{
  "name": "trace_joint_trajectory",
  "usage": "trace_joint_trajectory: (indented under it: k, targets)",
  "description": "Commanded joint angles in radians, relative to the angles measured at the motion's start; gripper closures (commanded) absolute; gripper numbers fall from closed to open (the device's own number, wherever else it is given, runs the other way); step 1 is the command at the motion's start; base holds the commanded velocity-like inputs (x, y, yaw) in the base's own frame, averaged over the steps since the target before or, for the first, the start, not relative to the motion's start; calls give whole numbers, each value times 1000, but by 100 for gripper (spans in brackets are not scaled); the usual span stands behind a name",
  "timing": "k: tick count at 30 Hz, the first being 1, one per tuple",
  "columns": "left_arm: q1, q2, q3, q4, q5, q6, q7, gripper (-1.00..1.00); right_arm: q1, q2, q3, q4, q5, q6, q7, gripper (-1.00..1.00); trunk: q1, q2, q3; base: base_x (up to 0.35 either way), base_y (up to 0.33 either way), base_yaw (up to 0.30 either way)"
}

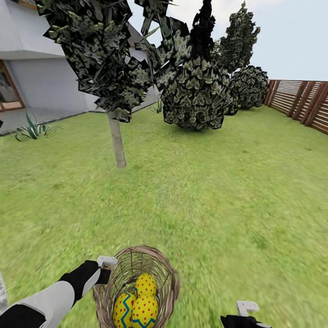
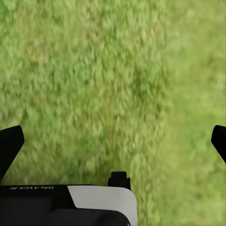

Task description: Take the three Easter eggs out of the wicker basket on the lawn in the garden, then place them on the lawn next to a single tree (choose any tree) so that all three eggs are next to the same tree and none are left in the basket.

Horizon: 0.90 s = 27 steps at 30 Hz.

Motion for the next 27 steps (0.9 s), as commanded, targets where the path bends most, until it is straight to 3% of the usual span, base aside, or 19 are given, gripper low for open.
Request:
trace_joint_trajectory:
  k: [1,27]
  targets:
    - [-1,0,-4,-3,13,6,5,100,0,1,-8,-3,10,6,7,-100,1,-2,-2,0,0,293]
    - [-1,0,-5,-3,13,6,6,100,0,-1,-7,-4,8,13,6,-100,1,-2,-2,0,0,293]
